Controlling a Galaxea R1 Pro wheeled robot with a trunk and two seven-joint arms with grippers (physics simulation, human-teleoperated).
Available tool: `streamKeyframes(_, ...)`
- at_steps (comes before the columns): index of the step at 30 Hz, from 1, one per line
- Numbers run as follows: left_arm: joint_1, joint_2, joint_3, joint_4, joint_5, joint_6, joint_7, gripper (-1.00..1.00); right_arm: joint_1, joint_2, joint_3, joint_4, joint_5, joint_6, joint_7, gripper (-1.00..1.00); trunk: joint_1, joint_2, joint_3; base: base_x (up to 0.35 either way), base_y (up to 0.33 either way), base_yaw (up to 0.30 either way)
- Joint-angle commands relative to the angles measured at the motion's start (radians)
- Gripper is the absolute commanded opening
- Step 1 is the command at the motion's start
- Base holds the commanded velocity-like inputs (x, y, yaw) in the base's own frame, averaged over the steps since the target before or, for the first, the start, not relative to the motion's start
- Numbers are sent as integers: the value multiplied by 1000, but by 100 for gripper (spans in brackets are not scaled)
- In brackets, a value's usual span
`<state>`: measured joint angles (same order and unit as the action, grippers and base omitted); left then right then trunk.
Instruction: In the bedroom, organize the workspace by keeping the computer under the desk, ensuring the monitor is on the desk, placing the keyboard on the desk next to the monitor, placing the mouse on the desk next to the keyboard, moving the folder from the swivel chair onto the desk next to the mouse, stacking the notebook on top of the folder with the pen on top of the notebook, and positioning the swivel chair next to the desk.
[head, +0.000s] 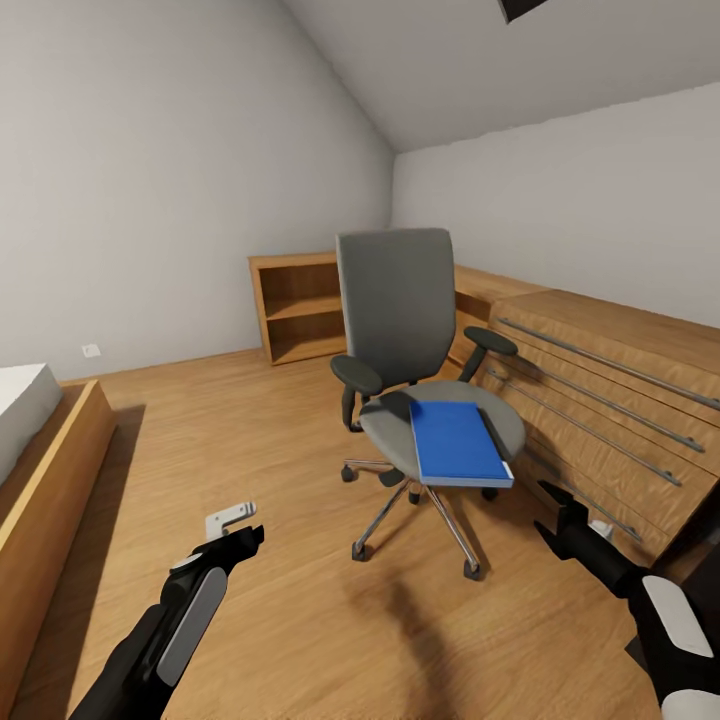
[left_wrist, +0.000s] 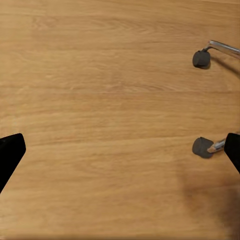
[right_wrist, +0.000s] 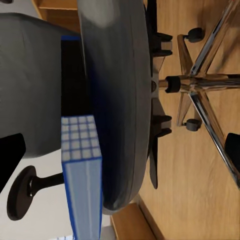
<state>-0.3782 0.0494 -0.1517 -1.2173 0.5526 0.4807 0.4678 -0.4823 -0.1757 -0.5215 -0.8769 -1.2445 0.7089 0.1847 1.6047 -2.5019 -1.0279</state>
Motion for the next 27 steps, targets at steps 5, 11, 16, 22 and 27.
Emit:
streamKeyframes(5,0,2,-3,3,10,1,7,100,-1,3,-2,1,1,8,22,100,0,0,-1,0,0,0)
streamKeyframes(11,-1,3,-4,23,9,0,5,100,-1,6,56,0,-2,12,43,100,0,0,-1,0,0,0)
streamKeyframes(16,-1,3,-3,24,9,-1,5,100,-1,5,65,0,-4,11,44,100,0,0,-1,24,3,0)
streamKeyframes(22,0,3,-3,25,9,-1,5,100,-1,6,66,1,-4,11,44,100,0,0,-1,144,37,0)
streamKeyframes(27,-1,3,-3,25,9,-1,5,100,-1,5,66,1,-4,11,44,100,-1,0,7,22,5,0)
